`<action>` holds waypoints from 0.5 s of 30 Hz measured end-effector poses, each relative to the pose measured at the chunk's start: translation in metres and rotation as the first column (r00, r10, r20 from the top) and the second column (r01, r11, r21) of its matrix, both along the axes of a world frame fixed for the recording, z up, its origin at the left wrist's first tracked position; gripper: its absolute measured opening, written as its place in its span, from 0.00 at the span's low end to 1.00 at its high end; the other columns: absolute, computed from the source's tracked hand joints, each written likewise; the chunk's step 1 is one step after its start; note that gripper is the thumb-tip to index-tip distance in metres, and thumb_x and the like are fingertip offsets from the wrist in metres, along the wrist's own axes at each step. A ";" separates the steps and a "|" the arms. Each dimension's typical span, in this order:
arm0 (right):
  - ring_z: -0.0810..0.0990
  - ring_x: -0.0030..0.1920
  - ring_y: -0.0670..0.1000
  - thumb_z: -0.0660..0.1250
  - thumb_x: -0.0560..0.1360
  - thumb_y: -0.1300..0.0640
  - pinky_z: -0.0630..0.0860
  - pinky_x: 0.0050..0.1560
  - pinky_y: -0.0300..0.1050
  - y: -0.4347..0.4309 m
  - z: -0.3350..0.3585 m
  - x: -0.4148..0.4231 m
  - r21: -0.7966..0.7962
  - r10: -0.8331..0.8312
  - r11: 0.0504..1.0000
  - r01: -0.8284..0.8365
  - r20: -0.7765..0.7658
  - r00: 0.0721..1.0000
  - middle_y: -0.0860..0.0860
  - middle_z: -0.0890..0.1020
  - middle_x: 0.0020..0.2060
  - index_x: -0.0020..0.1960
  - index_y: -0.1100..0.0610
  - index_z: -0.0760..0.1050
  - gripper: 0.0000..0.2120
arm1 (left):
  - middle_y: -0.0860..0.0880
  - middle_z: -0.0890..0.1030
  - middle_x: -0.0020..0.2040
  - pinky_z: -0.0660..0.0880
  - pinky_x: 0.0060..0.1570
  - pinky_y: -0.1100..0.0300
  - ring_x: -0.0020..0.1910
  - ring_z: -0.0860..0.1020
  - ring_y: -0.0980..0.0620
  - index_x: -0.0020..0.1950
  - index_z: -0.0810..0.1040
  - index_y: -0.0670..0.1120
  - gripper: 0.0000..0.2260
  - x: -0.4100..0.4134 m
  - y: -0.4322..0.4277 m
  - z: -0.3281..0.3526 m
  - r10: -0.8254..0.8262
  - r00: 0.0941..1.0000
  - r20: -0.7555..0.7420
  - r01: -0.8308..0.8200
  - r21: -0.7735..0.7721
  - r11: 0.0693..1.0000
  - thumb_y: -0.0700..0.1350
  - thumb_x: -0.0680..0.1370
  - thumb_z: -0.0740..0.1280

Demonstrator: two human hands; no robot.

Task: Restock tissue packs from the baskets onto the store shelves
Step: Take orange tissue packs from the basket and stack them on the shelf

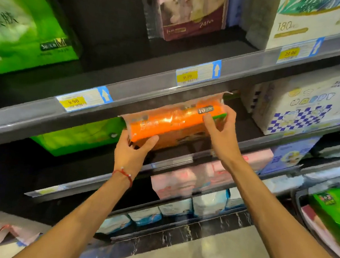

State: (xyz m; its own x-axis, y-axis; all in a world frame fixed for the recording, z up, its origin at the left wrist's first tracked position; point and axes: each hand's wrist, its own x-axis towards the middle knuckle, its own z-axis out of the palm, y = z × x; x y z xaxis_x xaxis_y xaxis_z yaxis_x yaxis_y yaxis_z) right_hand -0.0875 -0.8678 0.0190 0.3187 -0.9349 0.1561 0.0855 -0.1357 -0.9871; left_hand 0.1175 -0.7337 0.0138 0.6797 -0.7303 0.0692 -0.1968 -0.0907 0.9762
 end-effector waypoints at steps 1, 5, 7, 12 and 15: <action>0.78 0.65 0.39 0.68 0.84 0.57 0.78 0.68 0.44 0.002 -0.002 -0.001 -0.018 0.038 0.999 -0.039 -0.020 0.999 0.47 0.75 0.67 0.78 0.50 0.58 0.28 | 0.53 0.81 0.63 0.76 0.68 0.48 0.63 0.79 0.54 0.68 0.75 0.52 0.31 0.001 -0.003 0.001 -0.004 1.000 -0.007 0.004 0.000 1.000 0.56 0.68 0.79; 0.70 0.77 0.45 0.72 0.81 0.58 0.72 0.74 0.43 0.004 -0.010 -0.001 -0.034 0.123 0.991 -0.126 -0.069 0.990 0.49 0.67 0.78 0.85 0.48 0.44 0.46 | 0.54 0.80 0.65 0.75 0.68 0.50 0.65 0.78 0.54 0.73 0.71 0.53 0.33 0.005 -0.012 -0.003 -0.024 0.999 -0.041 0.023 -0.013 1.000 0.58 0.70 0.77; 0.68 0.78 0.45 0.74 0.80 0.57 0.70 0.76 0.45 0.001 -0.015 0.002 -0.037 0.127 0.991 -0.131 -0.088 0.988 0.48 0.65 0.79 0.86 0.49 0.40 0.50 | 0.55 0.81 0.64 0.75 0.69 0.48 0.64 0.79 0.55 0.70 0.72 0.55 0.31 0.006 -0.016 -0.011 -0.036 0.995 -0.097 0.036 -0.010 0.999 0.59 0.70 0.78; 0.70 0.76 0.46 0.77 0.77 0.55 0.73 0.76 0.56 -0.009 -0.042 0.008 -0.138 0.100 0.984 -0.116 -0.120 0.988 0.48 0.67 0.77 0.84 0.48 0.46 0.49 | 0.63 0.77 0.63 0.67 0.74 0.51 0.64 0.75 0.60 0.74 0.64 0.58 0.38 0.008 -0.024 -0.044 -0.045 0.996 -0.077 0.046 0.007 0.999 0.57 0.70 0.79; 0.71 0.76 0.46 0.78 0.75 0.53 0.73 0.75 0.61 -0.019 -0.063 0.012 -0.155 0.114 0.979 -0.132 -0.122 0.986 0.46 0.69 0.76 0.83 0.45 0.50 0.48 | 0.65 0.73 0.61 0.68 0.64 0.60 0.58 0.72 0.69 0.74 0.59 0.59 0.38 0.012 -0.033 -0.062 -0.044 0.999 -0.013 0.044 -0.022 0.999 0.51 0.72 0.79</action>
